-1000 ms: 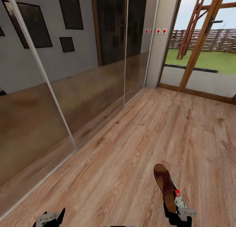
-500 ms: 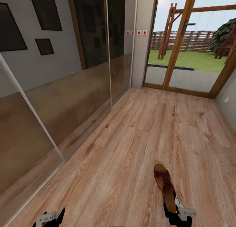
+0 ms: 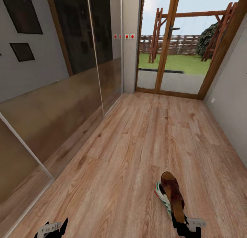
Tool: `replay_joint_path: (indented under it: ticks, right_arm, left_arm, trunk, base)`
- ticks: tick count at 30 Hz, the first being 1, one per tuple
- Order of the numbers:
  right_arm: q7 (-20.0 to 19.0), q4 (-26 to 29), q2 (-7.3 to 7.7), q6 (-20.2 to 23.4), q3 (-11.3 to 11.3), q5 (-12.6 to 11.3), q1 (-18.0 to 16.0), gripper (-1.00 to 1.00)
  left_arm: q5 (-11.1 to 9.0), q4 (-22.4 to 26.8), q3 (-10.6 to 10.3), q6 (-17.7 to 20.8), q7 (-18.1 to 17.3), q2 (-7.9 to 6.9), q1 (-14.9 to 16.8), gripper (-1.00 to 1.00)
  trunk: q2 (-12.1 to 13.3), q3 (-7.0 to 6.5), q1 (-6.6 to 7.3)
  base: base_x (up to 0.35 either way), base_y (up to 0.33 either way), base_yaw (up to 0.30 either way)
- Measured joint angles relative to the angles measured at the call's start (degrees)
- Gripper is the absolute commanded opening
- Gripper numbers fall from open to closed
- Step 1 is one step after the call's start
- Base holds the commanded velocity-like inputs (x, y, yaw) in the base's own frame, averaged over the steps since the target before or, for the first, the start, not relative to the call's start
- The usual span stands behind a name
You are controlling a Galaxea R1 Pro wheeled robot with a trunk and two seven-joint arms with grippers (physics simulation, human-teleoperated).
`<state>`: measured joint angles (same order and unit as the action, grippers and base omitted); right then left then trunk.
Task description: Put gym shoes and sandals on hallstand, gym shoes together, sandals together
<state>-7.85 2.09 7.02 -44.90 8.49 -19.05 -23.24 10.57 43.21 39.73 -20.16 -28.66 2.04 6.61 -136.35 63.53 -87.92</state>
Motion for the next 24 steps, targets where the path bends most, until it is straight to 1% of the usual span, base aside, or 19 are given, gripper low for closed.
replay_joint_path:
  ticks: [3, 7, 24]
  right_arm:
    - [0.0, 0.01, 0.0, 0.01, -0.05, 0.0, 0.0, -1.0]
    - [0.01, 0.01, 0.0, 0.02, -0.01, 0.06, 0.01, -1.0]
    - [0.2, 0.08, -0.05, -0.05, -0.08, -0.19, 0.01, -1.0]
  left_arm:
    - [0.07, 0.01, -0.02, 0.01, -0.01, 0.0, 0.0, 1.0]
    - [0.11, 0.03, -0.05, 0.02, -0.02, 0.04, 0.0, 1.0]
    - [0.16, 0.03, -0.11, 0.02, -0.08, 0.02, 0.0, 1.0]
  trunk:
    - [0.0, -0.16, 0.01]
    - [0.0, -0.37, 0.02]
    - [0.0, -1.26, 0.03]
  base:
    - [0.087, 0.048, -0.276]
    - [0.193, 0.161, -0.276]
    - [0.25, 0.226, -0.276]
